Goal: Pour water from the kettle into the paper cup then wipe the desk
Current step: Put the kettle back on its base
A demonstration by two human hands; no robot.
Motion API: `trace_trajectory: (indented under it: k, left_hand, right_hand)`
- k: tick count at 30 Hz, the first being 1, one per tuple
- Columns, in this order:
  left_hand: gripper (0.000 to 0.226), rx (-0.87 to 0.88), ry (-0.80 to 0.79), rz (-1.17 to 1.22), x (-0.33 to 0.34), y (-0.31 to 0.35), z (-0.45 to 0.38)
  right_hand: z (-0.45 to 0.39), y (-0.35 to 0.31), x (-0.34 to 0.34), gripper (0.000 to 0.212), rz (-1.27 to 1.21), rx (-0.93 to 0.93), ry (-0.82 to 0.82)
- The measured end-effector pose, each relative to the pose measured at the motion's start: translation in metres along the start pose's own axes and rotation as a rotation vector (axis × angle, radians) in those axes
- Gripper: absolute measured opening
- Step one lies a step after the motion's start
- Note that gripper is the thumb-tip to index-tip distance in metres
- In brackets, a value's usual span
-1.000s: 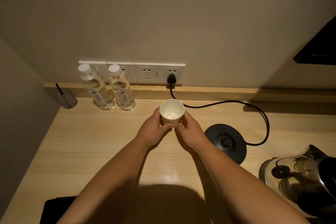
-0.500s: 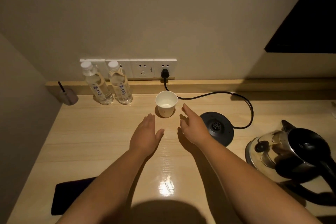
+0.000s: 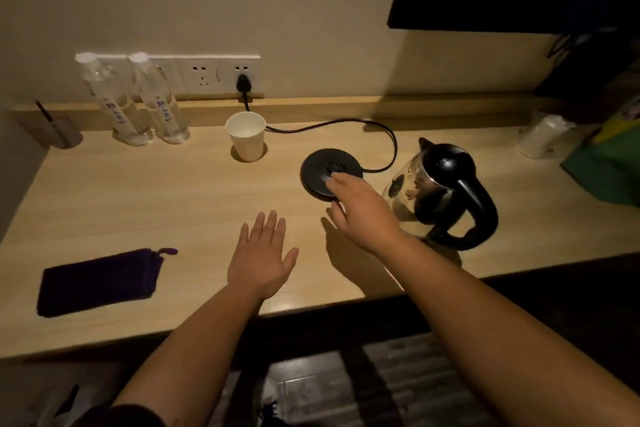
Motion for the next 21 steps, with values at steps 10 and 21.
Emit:
trace_trajectory:
  k: [10, 21]
  left_hand:
    - [0.073, 0.008, 0.061, -0.039, -0.003, -0.004, -0.003]
    - [0.079, -0.004, 0.083, -0.036, 0.000, -0.008, -0.004]
  right_hand:
    - [0.055, 0.091, -0.103, 0.052, 0.239, 0.164, 0.294]
    - [0.074, 0.144, -0.071, 0.046, -0.378, 0.618, 0.235]
Point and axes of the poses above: each hand's wrist, its own z-axis away from the middle knuckle, its own x-axis out of the palm, y = z × x, the point moved 2 cm from there along -z, towards the middle knuckle, and after that the axes turned 8 degrees about x, right-handed, at the moved point
